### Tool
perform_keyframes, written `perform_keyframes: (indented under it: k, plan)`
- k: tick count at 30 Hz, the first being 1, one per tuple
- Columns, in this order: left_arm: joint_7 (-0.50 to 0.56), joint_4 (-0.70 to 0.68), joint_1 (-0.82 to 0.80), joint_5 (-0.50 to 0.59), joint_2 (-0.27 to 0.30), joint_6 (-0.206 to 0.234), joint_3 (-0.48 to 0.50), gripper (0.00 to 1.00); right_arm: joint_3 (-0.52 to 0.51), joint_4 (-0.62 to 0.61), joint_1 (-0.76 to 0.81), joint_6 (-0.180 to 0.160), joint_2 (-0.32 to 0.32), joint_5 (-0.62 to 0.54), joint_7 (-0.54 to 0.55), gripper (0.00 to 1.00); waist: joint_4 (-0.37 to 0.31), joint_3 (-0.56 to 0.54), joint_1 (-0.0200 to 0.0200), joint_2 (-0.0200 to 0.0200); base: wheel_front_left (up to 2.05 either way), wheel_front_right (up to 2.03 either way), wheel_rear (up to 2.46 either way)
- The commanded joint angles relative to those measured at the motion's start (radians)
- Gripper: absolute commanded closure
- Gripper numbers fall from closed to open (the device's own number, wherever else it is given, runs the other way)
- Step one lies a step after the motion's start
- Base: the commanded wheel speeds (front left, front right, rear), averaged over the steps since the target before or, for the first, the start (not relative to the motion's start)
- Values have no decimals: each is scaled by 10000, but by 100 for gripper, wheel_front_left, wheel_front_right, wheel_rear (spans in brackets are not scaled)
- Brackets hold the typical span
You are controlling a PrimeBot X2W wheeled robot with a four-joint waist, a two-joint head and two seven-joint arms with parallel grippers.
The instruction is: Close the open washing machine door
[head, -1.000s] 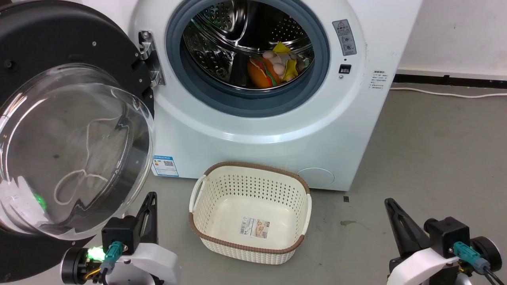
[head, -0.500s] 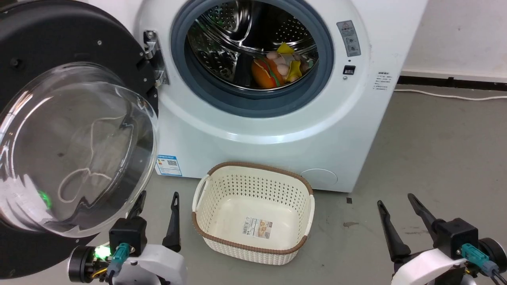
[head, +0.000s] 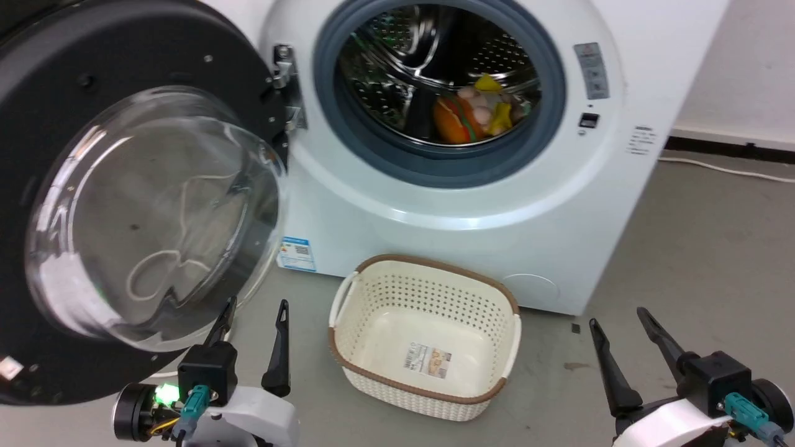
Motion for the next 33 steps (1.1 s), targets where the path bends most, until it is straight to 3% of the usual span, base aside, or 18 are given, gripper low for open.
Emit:
perform_keyframes:
  k: [1, 33]
  plan:
    - [-102, 19, 18, -60, 72, 28, -70, 0, 29, -79, 179, -2, 8, 30, -107, 0, 180, -23, 0, 0, 0, 0, 0]
    - [-812, -599, 449, -111, 179, 396, -126, 0, 1099, 180, -110, -4, -121, 41, -817, 0, 1762, 116, 0, 0, 0, 0, 0]
